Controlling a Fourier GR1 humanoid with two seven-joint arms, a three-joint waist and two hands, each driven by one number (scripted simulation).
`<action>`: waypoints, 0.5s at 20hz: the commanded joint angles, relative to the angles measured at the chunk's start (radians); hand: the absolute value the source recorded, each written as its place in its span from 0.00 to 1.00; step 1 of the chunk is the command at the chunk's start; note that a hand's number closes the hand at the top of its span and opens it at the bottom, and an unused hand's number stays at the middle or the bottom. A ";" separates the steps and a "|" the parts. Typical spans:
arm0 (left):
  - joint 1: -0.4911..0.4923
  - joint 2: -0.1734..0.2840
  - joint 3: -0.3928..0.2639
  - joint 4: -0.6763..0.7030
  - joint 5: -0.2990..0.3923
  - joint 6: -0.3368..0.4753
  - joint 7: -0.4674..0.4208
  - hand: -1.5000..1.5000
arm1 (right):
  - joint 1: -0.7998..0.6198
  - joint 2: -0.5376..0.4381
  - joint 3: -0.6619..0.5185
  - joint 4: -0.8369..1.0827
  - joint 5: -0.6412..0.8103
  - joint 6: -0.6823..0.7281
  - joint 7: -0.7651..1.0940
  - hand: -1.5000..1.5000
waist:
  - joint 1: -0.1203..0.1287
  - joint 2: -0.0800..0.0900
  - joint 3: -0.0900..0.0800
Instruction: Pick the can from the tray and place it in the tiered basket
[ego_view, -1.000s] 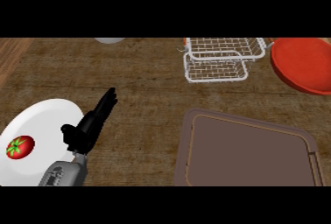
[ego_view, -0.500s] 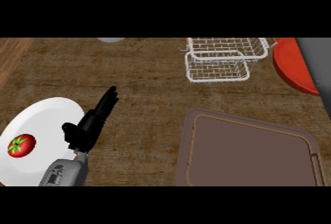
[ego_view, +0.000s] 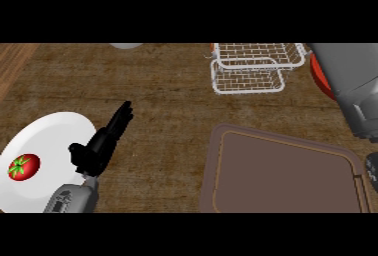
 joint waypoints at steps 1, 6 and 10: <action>0.022 -0.003 -0.008 -0.008 -0.019 0.007 -0.009 0.50 | -0.015 0.014 -0.040 0.035 -0.042 0.042 0.052 1.00 | -0.007 -0.003 0.000; 0.011 -0.030 -0.027 -0.029 -0.011 0.009 0.026 0.50 | -0.063 0.021 -0.165 0.139 -0.161 0.068 0.281 0.00 | 0.006 0.001 0.000; 0.021 -0.007 0.006 -0.018 -0.003 0.000 0.007 0.50 | -0.020 0.011 -0.206 0.101 -0.210 0.053 0.262 0.00 | -0.008 -0.002 0.000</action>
